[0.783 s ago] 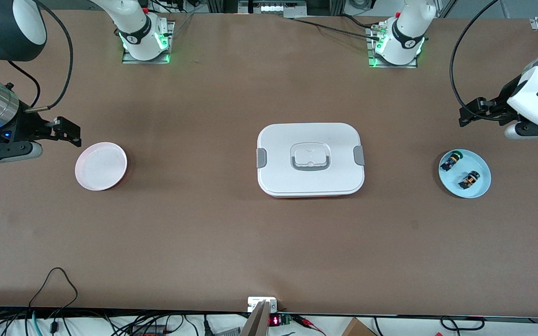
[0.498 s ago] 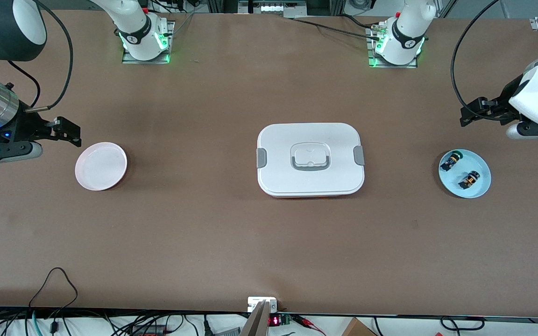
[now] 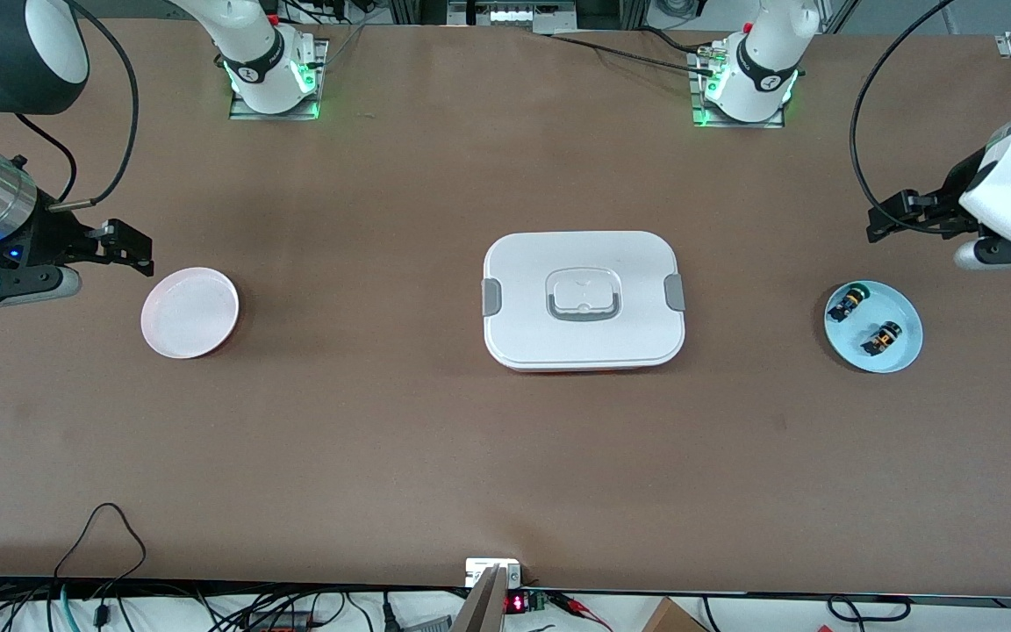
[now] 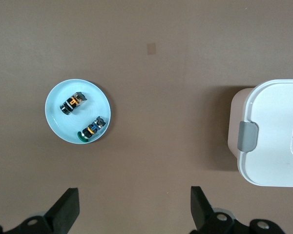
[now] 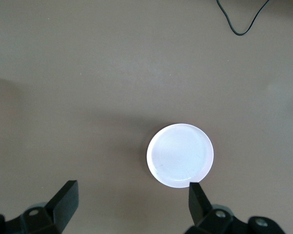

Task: Transfer orange switch to right arm and place
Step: 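Move the left gripper toward the light-blue dish of switches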

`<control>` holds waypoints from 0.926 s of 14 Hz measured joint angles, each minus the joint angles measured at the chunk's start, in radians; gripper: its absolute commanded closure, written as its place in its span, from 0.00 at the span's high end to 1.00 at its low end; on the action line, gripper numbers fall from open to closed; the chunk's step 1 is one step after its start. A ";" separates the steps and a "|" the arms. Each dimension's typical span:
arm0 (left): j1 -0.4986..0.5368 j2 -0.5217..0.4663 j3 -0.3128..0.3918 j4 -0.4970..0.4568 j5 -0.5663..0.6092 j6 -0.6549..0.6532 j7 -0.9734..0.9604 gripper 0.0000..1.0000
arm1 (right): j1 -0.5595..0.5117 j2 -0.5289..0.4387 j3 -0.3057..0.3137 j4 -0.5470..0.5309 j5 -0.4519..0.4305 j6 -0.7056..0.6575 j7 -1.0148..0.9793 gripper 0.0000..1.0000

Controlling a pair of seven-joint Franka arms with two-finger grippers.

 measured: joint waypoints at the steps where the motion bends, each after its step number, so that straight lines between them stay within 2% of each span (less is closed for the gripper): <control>1: 0.005 0.009 0.000 0.002 0.000 0.000 0.000 1.00 | 0.000 0.000 0.000 0.000 0.000 0.000 0.000 1.00; 7: 0.014 0.025 0.000 0.014 0.000 -0.008 -0.002 1.00 | 0.004 0.000 0.000 0.003 0.000 0.000 0.000 1.00; 9: 0.021 0.026 0.000 0.015 0.000 -0.049 -0.003 1.00 | 0.005 0.000 0.000 0.003 0.000 0.000 0.000 1.00; 13: 0.087 0.051 0.002 0.015 0.000 -0.086 -0.002 1.00 | 0.006 0.000 0.001 0.003 0.000 0.000 0.000 1.00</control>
